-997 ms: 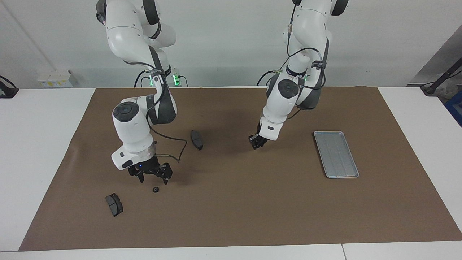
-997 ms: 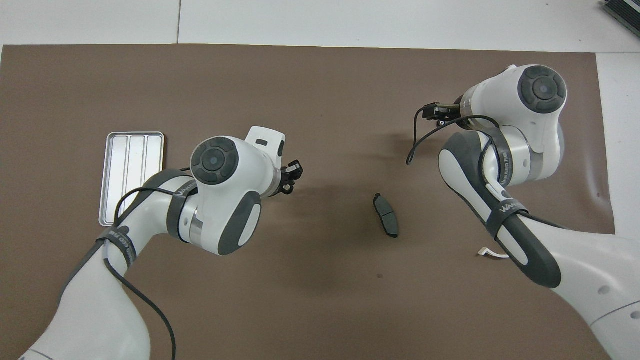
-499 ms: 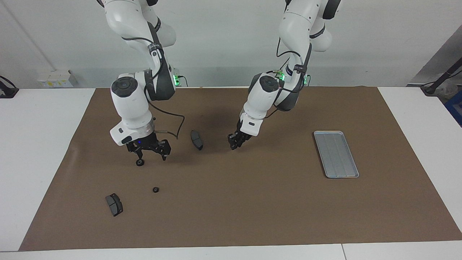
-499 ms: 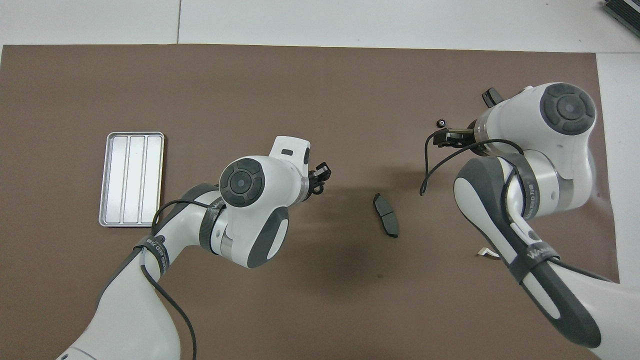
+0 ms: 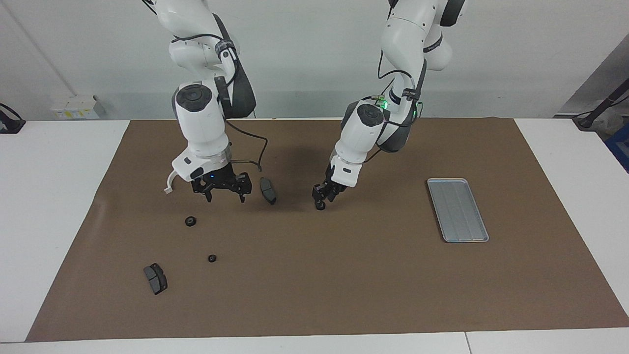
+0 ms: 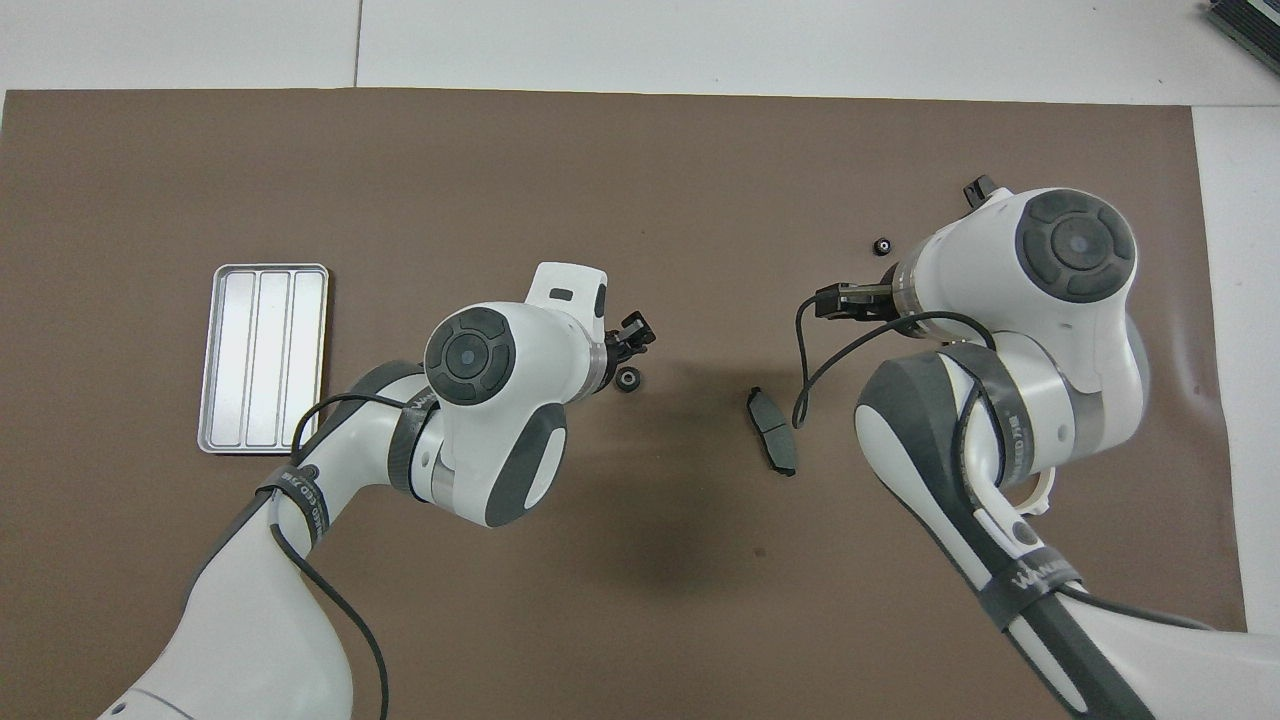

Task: Place bearing gear from tray to pile

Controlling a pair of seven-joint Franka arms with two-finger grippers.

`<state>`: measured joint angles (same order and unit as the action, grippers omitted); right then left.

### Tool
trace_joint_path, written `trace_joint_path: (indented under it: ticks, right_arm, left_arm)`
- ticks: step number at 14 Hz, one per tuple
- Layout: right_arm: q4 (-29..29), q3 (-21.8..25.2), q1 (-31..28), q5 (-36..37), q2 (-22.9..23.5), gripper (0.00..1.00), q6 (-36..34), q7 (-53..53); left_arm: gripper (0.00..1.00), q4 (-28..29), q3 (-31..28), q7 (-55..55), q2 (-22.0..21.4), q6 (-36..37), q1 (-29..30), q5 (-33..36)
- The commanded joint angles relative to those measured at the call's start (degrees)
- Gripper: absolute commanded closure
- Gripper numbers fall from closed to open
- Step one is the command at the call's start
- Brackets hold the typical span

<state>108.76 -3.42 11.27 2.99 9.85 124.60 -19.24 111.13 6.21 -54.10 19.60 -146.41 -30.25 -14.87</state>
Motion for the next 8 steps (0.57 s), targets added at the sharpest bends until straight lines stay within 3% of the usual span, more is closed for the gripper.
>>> trace_joint_path:
  ticks: [1,4,8]
  right_arm:
    - [-0.29,-0.27,2.25,-1.85,0.25,0.00,0.12,-3.68]
    - [-2.76,-0.27,7.69,-1.85,3.06,0.00,0.99,-10.80]
    - [-7.67,-0.27,13.06,-1.24,7.98,0.00,1.35,-15.73]
  left_arm:
    - [0.34,-1.35,-0.58,-0.13,0.18,3.57,2.10,-0.08]
    - [0.34,-5.64,-0.67,2.41,-2.19,16.72,8.78,1.15]
    - [0.33,-6.19,-0.67,17.67,-8.51,31.41,17.66,1.95]
